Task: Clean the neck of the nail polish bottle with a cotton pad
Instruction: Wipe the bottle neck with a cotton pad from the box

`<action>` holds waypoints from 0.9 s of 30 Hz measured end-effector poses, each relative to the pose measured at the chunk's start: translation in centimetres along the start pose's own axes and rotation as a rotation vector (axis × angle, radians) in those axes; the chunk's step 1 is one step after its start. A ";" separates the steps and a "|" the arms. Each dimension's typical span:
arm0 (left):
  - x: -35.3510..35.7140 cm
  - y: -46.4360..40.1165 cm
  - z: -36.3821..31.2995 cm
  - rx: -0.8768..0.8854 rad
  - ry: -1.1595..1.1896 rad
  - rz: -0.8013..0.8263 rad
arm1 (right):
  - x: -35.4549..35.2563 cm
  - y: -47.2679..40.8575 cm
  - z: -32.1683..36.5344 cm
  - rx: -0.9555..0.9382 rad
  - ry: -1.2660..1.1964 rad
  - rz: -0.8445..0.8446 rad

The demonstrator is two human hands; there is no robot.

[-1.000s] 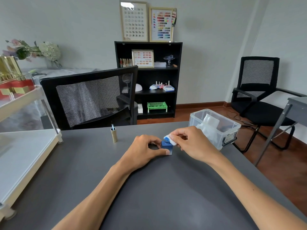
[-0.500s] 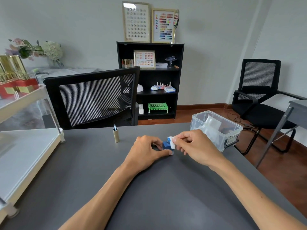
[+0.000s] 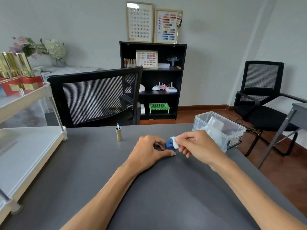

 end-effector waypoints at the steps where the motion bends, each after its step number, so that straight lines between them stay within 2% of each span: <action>1: 0.0 0.0 -0.1 0.014 0.002 0.008 | 0.1 -0.1 0.0 0.015 -0.016 0.016; 11: -0.1 -0.1 -0.3 0.040 0.005 0.055 | -0.2 -0.9 0.8 0.034 0.027 0.145; 27: 0.1 -0.3 0.0 0.001 -0.031 0.012 | -0.2 -0.3 -0.1 -0.019 0.094 0.099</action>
Point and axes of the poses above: each hand's wrist, its own y-axis away from the middle knuckle, its own x-axis out of the palm, z = x × y, the point moved 3 cm from there along -y, towards the middle knuckle, and after that the axes turned 1 degree about -y, right-handed, at the moved point
